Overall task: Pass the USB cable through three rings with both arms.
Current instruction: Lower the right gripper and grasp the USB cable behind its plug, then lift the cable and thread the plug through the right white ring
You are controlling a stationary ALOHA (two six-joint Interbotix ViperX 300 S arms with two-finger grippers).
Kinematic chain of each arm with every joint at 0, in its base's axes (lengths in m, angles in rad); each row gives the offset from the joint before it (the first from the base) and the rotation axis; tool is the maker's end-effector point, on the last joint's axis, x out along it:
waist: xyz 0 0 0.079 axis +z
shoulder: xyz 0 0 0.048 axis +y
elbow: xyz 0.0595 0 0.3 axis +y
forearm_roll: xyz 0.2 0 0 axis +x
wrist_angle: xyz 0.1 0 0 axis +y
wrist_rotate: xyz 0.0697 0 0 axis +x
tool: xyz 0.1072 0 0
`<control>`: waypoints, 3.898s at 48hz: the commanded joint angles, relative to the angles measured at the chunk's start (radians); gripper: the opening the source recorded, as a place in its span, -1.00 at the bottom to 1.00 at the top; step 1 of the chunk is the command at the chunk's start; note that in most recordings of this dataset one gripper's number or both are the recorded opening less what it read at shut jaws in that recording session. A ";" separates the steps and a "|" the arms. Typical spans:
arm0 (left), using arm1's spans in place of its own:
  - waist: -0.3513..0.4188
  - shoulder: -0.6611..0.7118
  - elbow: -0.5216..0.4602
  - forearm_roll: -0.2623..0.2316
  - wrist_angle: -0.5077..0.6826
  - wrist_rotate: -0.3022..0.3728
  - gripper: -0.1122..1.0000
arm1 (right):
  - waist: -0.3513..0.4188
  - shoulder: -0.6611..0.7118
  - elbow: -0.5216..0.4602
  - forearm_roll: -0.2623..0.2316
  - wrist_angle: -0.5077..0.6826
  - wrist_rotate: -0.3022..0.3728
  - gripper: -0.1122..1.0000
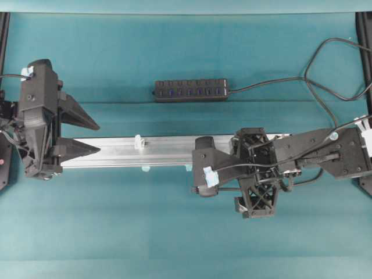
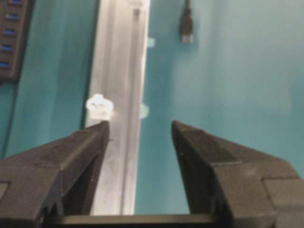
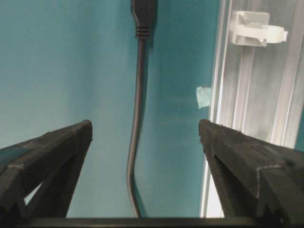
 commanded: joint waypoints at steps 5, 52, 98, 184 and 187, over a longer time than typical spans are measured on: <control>0.000 0.025 -0.046 0.002 0.063 0.000 0.26 | 0.002 -0.005 0.011 -0.005 -0.025 0.014 0.59; 0.000 0.009 -0.049 0.003 0.017 0.087 0.21 | -0.009 0.084 0.015 -0.005 -0.132 0.015 0.42; 0.000 0.017 -0.028 0.003 0.014 0.086 0.21 | -0.002 0.183 0.017 -0.005 -0.196 0.163 0.22; 0.000 -0.003 0.011 0.003 0.011 0.080 0.21 | 0.023 0.219 0.012 -0.005 -0.222 0.158 -0.96; 0.000 -0.003 0.011 0.002 0.009 0.080 0.21 | 0.025 0.218 0.012 -0.005 -0.222 0.158 -0.96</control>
